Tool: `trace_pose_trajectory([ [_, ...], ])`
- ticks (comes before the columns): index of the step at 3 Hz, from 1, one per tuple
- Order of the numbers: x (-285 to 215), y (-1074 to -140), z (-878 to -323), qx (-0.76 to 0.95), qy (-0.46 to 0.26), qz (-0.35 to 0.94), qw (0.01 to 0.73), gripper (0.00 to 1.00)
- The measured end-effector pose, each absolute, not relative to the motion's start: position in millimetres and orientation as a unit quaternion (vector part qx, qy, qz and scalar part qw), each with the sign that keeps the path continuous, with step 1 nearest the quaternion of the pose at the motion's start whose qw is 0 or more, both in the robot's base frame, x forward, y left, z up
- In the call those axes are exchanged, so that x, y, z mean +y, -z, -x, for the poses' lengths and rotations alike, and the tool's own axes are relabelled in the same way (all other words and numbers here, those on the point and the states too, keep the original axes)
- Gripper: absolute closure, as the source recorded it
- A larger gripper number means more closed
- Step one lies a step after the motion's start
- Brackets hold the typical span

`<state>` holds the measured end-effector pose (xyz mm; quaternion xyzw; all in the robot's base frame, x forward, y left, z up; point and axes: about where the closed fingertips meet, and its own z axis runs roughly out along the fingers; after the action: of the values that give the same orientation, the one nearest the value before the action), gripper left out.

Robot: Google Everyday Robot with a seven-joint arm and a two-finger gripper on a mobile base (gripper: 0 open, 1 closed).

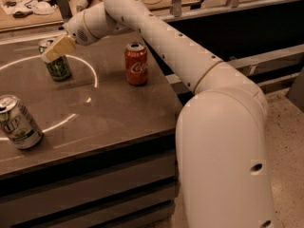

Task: Move green can near 7up can

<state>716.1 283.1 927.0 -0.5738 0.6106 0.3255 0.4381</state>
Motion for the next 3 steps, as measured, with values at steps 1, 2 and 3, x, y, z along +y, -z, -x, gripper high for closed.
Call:
trace_pose_trajectory([
  [1,295.9,-923.4,-708.4,0.607,-0.334,0.58,0.429,0.45],
  [2,300.1,-925.7,-704.2,0.603,-0.329,0.592,0.423,0.64],
  [3,294.2,-934.0,-698.4,0.602,-0.32,0.597,0.423,0.74],
])
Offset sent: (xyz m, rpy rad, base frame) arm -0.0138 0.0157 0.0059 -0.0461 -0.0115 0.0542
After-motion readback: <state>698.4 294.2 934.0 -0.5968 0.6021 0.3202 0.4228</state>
